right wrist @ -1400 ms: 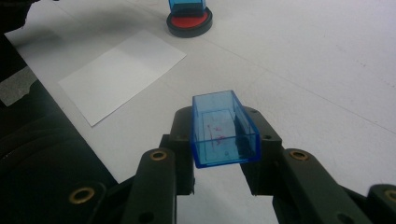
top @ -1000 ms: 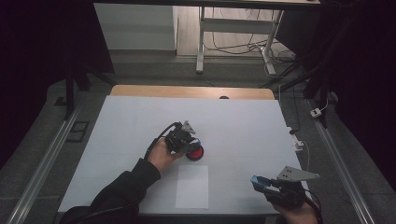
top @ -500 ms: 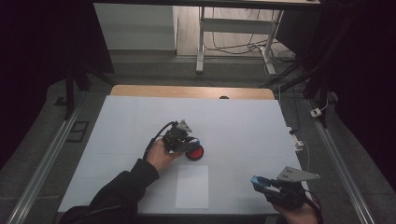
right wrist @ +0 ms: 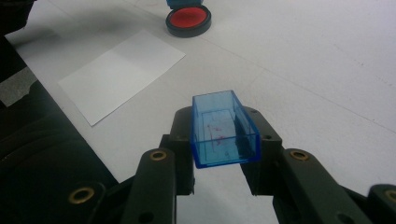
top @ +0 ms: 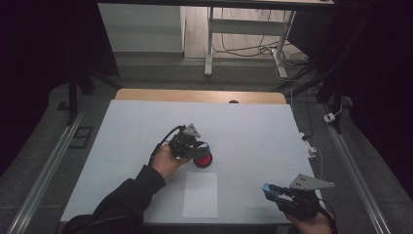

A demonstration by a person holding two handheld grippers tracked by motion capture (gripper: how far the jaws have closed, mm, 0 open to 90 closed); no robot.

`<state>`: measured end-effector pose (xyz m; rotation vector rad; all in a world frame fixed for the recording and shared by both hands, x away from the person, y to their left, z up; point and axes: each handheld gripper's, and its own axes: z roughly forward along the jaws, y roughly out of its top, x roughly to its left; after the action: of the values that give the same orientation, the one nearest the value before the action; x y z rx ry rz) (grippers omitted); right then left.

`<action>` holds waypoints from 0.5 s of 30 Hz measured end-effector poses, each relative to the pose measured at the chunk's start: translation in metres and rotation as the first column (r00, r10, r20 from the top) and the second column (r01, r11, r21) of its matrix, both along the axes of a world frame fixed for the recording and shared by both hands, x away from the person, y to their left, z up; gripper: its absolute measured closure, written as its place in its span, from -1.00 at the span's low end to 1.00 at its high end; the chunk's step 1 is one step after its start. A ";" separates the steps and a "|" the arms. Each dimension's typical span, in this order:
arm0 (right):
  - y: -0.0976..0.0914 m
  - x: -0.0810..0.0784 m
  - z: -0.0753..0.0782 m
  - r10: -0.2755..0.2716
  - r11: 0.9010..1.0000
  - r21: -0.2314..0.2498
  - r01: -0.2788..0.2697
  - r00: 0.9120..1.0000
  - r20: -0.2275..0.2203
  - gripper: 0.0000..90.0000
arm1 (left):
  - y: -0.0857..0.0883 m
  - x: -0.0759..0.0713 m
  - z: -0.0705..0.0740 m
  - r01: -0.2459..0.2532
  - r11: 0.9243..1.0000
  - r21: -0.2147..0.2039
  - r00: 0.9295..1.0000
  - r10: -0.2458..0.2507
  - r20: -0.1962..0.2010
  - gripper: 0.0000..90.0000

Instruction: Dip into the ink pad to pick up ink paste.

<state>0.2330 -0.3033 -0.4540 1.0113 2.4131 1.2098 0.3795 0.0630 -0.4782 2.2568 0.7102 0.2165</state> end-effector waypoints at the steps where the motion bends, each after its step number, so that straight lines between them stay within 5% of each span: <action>1: 0.000 0.000 0.000 0.000 1.000 -0.001 0.000 1.000 0.001 0.51 | -0.001 -0.001 -0.001 0.003 1.000 0.007 1.000 -0.003 0.000 0.56; 15: 0.000 0.000 0.000 0.003 1.000 0.001 -0.003 1.000 -0.002 0.51 | -0.005 0.001 -0.007 -0.008 1.000 0.024 0.999 0.008 -0.033 0.57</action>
<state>0.2331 -0.3033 -0.4541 1.0100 2.4164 1.2117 0.3808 0.0584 -0.4855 2.2848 0.7376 0.1926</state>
